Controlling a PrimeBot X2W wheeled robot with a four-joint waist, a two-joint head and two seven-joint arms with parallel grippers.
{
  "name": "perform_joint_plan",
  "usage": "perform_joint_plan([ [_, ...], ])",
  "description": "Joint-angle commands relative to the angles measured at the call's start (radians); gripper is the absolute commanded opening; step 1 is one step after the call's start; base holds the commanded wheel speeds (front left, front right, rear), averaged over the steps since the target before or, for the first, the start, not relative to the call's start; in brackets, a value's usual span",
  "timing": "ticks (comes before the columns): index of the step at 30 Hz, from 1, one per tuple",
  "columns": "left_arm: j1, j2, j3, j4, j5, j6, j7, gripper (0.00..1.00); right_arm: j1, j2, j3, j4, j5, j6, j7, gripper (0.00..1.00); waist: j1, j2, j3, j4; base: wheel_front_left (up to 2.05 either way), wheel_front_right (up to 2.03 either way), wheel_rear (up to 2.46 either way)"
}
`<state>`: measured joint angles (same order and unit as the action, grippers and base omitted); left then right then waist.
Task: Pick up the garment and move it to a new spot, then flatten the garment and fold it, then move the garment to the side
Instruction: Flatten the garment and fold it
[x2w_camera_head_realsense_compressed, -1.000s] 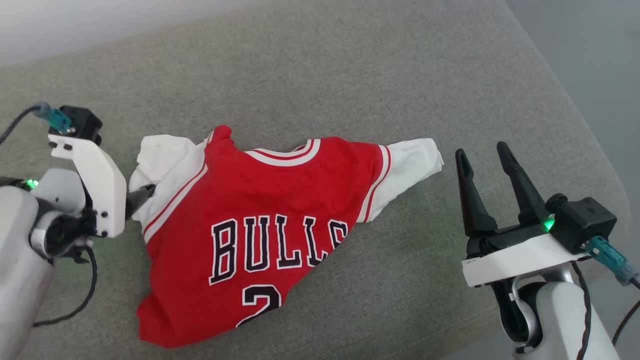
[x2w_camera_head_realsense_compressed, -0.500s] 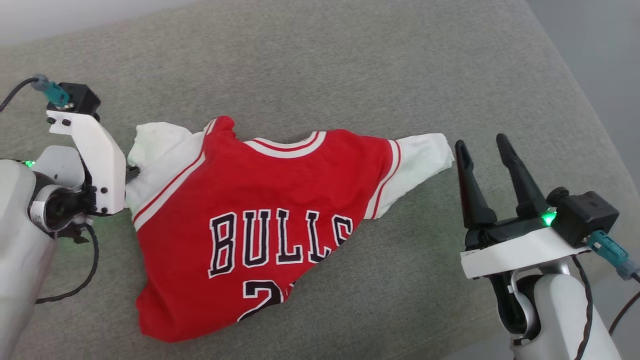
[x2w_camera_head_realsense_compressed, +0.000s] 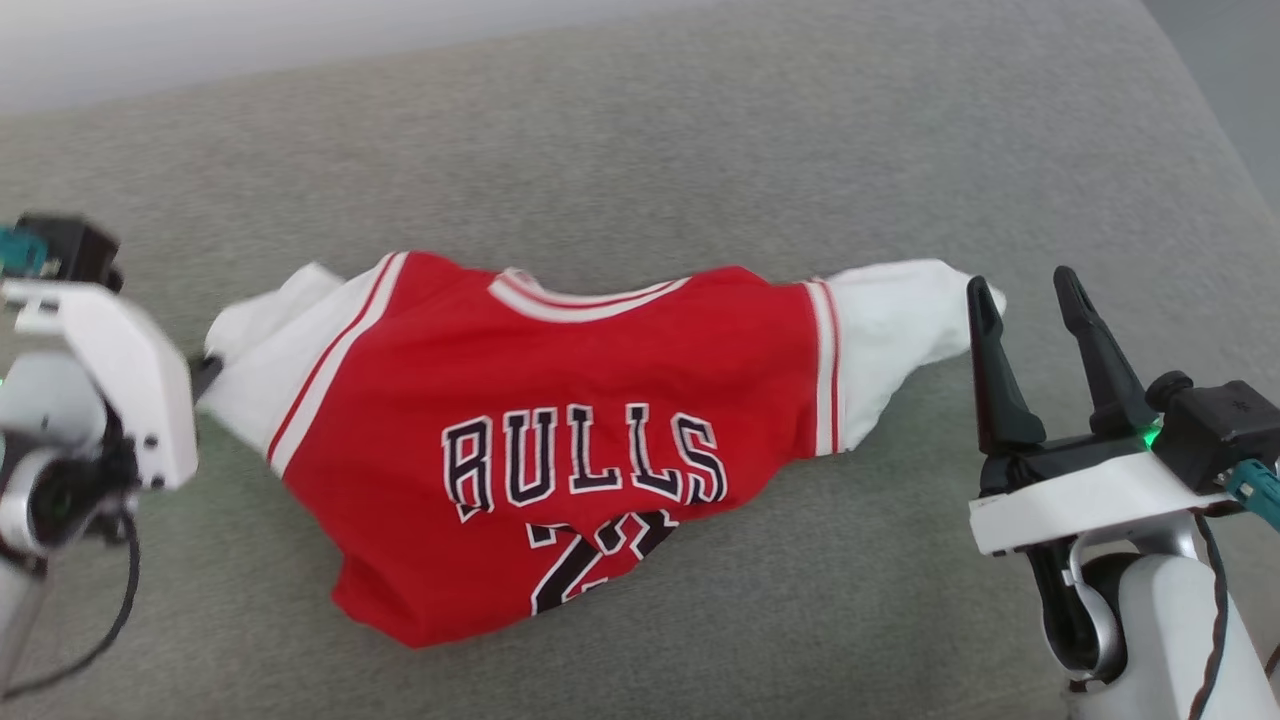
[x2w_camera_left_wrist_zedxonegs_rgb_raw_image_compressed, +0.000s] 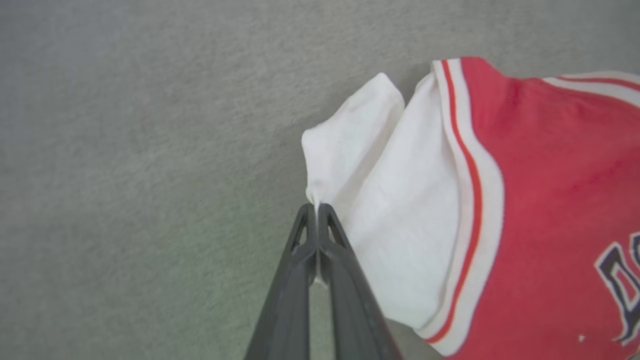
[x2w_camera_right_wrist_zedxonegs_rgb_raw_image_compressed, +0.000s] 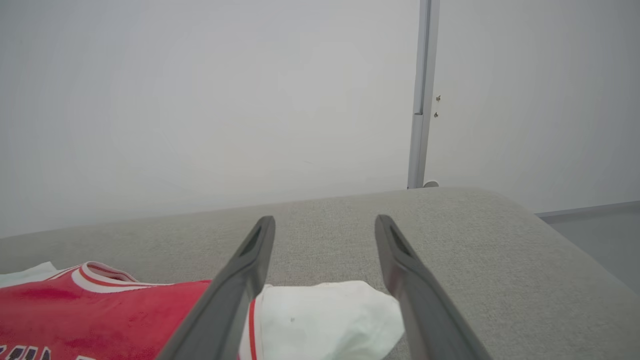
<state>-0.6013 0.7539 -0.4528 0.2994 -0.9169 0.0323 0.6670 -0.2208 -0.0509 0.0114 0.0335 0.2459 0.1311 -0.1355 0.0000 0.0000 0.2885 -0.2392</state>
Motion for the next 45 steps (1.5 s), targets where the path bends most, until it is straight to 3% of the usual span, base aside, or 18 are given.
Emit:
perform_joint_plan([
  [1, 0.065, 0.017, 0.018, -0.048, -0.013, 0.036, -0.011, 0.0, 0.013, 0.0, -0.008, -0.014, -0.013, -0.001, 0.012, 1.0, 0.0, 0.0, -0.02, 0.036, 0.0, 0.0, 0.0],
  [7, 0.244, 0.055, 0.059, -0.158, -0.057, 0.125, -0.038, 0.0, 0.028, 0.0, -0.014, -0.038, -0.023, -0.001, 0.044, 1.0, 0.0, 0.0, -0.034, 0.068, 0.0, 0.0, 0.0],
  [12, 0.339, 0.048, 0.068, -0.194, -0.103, 0.139, -0.037, 0.0, 0.036, 0.0, -0.019, -0.053, -0.025, -0.001, 0.066, 1.0, 0.0, 0.0, -0.043, 0.098, 0.0, 0.0, 0.0],
  [13, 0.338, 0.051, 0.066, -0.195, -0.104, 0.133, -0.037, 0.11, 0.036, 0.0, -0.018, -0.056, -0.026, -0.001, 0.069, 1.0, 0.0, 0.0, -0.044, 0.102, 0.0, 0.0, 0.0],
  [14, 0.329, 0.051, 0.063, -0.196, -0.103, 0.126, -0.035, 0.44, 0.036, 0.0, -0.017, -0.059, -0.027, -0.001, 0.073, 1.0, 0.0, 0.0, -0.044, 0.106, 0.0, 0.0, 0.0],
  [15, 0.317, 0.046, 0.063, -0.195, -0.109, 0.119, -0.029, 0.89, 0.036, 0.0, -0.018, -0.062, -0.027, -0.001, 0.076, 1.0, 0.0, 0.0, -0.045, 0.11, 0.0, 0.0, 0.0],
  [16, 0.305, 0.044, 0.062, -0.191, -0.115, 0.115, -0.019, 1.0, 0.036, 0.0, -0.018, -0.065, -0.025, -0.001, 0.078, 1.0, 0.0, 0.0, -0.046, 0.114, 0.0, 0.0, 0.0],
  [21, 0.209, 0.04, 0.043, -0.161, -0.126, 0.107, 0.073, 1.0, 0.025, 0.0, -0.016, -0.072, -0.02, -0.001, 0.09, 1.0, 0.0, 0.0, -0.042, 0.123, 0.0, 0.0, 0.0],
  [29, 0.023, 0.014, -0.053, -0.047, -0.051, 0.083, 0.209, 1.0, 0.001, -0.001, -0.007, -0.077, -0.003, -0.001, 0.096, 1.0, 0.0, 0.0, -0.013, 0.112, 0.0, 0.0, 0.0],
  [42, -0.097, -0.112, -0.122, 0.286, -0.016, 0.027, 0.2, 1.0, -0.04, -0.017, 0.024, -0.078, 0.017, -0.001, 0.153, 1.0, 0.0, 0.0, 0.075, 0.081, 0.0, 0.0, 0.0],
  [43, -0.099, -0.125, -0.134, 0.298, -0.019, 0.005, 0.211, 0.82, -0.045, -0.024, 0.03, -0.074, 0.02, -0.001, 0.166, 1.0, 0.0, 0.0, 0.079, 0.081, 0.0, 0.0, 0.0],
  [44, -0.101, -0.137, -0.137, 0.313, -0.028, -0.002, 0.215, 0.0, -0.052, -0.03, 0.036, -0.069, 0.023, -0.001, 0.183, 1.0, 0.0, 0.0, 0.084, 0.083, 0.0, 0.0, 0.0],
  [45, -0.107, -0.146, -0.137, 0.325, -0.034, -0.013, 0.217, 0.0, -0.063, -0.036, 0.042, -0.062, 0.028, -0.001, 0.204, 1.0, 0.0, 0.0, 0.088, 0.085, 0.0, 0.0, 0.0],
])
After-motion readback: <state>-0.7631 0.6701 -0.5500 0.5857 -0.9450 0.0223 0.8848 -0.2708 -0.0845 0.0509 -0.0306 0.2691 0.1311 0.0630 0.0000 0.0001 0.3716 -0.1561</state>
